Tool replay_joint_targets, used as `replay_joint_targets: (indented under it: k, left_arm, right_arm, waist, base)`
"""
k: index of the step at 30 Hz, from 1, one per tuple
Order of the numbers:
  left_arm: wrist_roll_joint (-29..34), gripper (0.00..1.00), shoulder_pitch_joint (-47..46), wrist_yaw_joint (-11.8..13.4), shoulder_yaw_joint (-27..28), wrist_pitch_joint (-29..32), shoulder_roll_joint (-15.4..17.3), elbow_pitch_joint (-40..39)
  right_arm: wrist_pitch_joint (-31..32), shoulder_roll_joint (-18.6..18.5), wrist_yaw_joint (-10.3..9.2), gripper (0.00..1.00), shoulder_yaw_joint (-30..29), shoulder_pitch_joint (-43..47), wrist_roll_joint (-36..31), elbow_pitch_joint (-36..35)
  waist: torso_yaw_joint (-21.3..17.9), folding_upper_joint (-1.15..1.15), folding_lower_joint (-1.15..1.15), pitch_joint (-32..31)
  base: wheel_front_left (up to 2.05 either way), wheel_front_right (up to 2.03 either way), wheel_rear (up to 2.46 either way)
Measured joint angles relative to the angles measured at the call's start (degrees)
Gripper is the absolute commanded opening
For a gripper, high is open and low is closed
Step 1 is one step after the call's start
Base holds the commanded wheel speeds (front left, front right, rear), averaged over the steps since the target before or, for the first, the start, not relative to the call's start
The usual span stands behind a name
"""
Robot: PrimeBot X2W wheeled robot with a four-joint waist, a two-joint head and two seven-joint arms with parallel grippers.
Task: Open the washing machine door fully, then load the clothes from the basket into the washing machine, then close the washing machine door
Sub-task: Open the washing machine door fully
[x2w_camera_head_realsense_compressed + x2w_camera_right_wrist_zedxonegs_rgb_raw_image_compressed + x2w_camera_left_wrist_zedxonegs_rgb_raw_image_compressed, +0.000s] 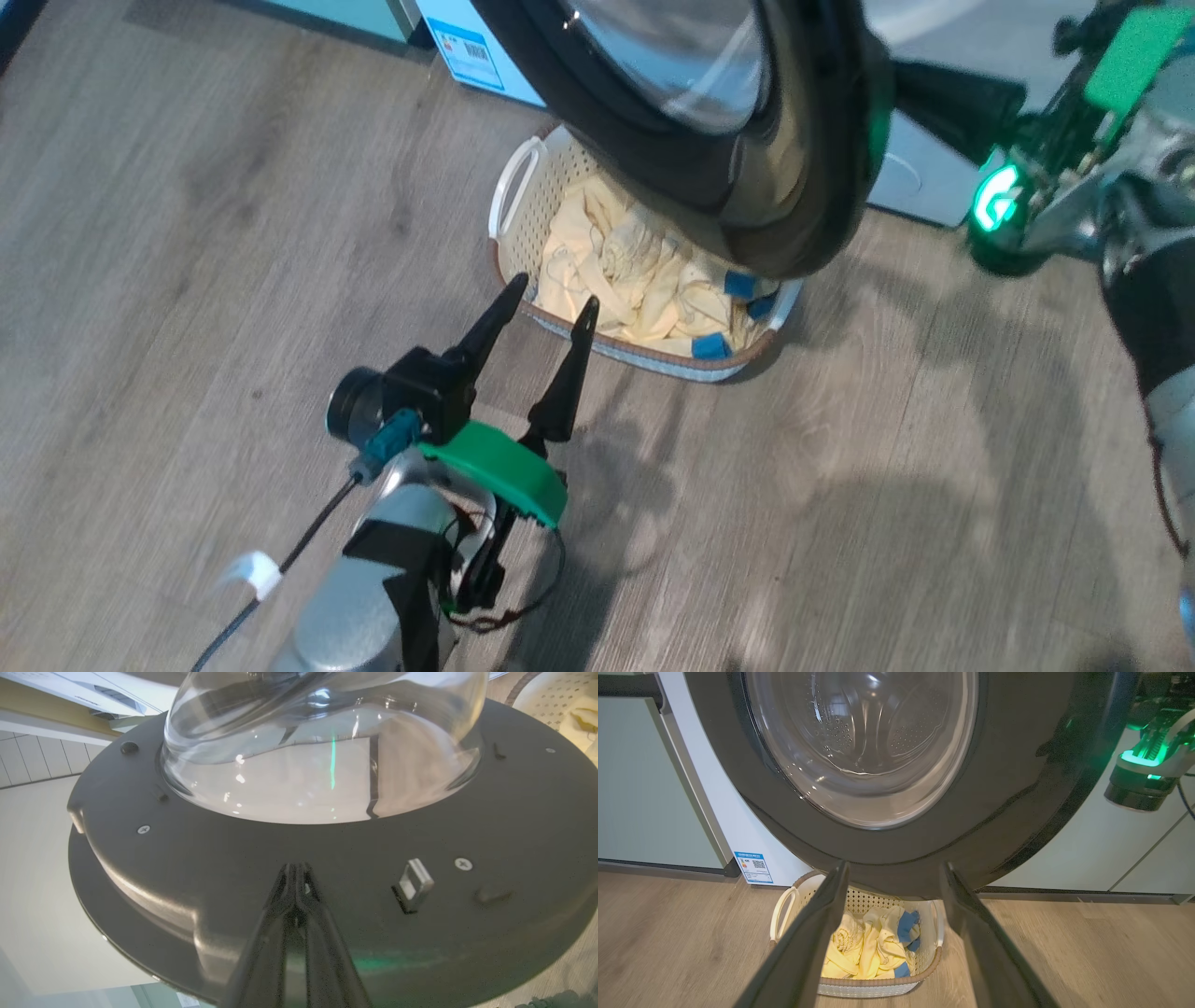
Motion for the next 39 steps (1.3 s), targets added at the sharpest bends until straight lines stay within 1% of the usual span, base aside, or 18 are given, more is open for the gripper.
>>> replay_joint_targets:
  k: [4,7,12,22,27,33,39]
  left_arm:
    - [0.53,1.00,1.55,-0.12,0.14,0.00,0.01,0.70]
    - [0.55,1.00,3.11,-0.46,0.19,0.00,0.07,1.02]
    - [1.04,1.00,4.32,-0.54,0.12,0.00,0.12,1.99]
    - [1.04,1.00,6.33,-0.96,-0.12,0.00,0.20,2.89]
    - [1.04,1.00,6.61,-0.96,-0.07,0.00,0.23,3.00]
    - [1.19,1.00,6.61,-0.96,0.44,0.00,0.24,2.99]
    - [1.47,1.00,6.64,-0.93,1.92,0.00,0.26,2.90]
  right_arm:
    - [0.35,0.10,0.00,0.00,1.77,2.68,1.57,-1.66]
    - [0.31,0.15,0.00,0.00,4.43,5.59,3.49,-3.36]
    - [-1.38,0.52,-0.01,0.00,8.05,9.22,7.08,-4.81]
    - [-4.79,0.58,-0.01,0.00,13.94,11.98,13.83,-6.39]
    - [-6.17,0.63,-0.01,0.00,16.49,12.90,15.79,-6.66]
    - [-7.54,0.74,-0.01,0.00,17.86,12.93,17.16,-6.64]
    - [-12.47,1.04,-0.01,0.00,16.90,12.92,17.20,-6.69]
  waist:
    - [0.02,0.00,0.00,-1.44]
    - [0.08,0.00,0.00,-3.05]
    - [0.40,0.00,0.00,-5.33]
    - [2.05,0.00,0.00,-8.74]
    - [2.64,0.00,0.00,-9.57]
    - [2.63,0.00,0.01,-9.89]
    - [1.73,0.00,0.01,-9.84]
  base:
    - [0.00,0.00,0.00]
    - [0.00,0.00,0.00]
    - [0.00,0.00,0.00]
    - [0.00,0.00,0.00]
    - [0.00,0.00,0.00]
    - [0.00,0.00,0.00]
    - [0.00,0.00,0.00]
